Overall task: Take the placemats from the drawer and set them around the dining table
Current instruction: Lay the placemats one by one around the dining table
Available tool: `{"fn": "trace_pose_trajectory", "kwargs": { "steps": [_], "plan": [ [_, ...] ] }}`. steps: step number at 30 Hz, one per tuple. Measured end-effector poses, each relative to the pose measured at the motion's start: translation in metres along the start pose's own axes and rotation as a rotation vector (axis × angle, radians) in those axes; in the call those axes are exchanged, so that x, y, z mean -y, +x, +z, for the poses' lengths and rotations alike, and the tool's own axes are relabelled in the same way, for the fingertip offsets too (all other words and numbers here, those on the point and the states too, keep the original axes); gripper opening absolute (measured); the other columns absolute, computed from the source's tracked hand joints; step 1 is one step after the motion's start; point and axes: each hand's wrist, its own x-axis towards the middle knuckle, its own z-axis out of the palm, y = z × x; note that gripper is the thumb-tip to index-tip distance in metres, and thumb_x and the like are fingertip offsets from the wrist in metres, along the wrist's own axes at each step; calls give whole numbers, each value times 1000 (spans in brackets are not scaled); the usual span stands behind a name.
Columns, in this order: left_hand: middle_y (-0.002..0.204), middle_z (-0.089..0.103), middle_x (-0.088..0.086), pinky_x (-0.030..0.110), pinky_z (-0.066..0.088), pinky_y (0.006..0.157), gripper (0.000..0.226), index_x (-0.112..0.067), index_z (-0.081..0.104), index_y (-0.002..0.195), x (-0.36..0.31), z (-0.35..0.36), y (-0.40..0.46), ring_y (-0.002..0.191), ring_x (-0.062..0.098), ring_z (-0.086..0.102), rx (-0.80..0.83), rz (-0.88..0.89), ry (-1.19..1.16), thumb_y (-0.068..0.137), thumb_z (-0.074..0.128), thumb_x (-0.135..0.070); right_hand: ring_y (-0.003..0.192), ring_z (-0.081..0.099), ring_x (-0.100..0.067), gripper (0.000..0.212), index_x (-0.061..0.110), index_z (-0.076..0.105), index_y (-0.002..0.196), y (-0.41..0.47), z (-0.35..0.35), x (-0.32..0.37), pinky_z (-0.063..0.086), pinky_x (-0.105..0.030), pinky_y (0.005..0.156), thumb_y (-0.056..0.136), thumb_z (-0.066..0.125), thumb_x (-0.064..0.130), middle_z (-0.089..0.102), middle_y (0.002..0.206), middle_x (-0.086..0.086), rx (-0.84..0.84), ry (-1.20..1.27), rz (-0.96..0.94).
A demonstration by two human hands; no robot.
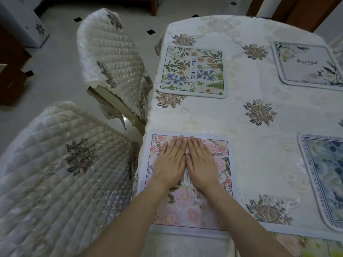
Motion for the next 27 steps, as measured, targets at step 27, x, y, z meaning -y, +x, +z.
{"fn": "trace_pose_trajectory", "kwargs": {
  "steps": [27],
  "plan": [
    [159, 4, 4, 33, 4, 120, 60, -9, 9, 151, 42, -10, -33, 147, 12, 0, -37, -73, -2, 101, 20, -39, 147, -5, -9, 64, 15, 5, 154, -28, -19, -64, -5, -26, 119, 99, 13, 47, 2, 161, 1, -25, -34, 79]
  ]
}}
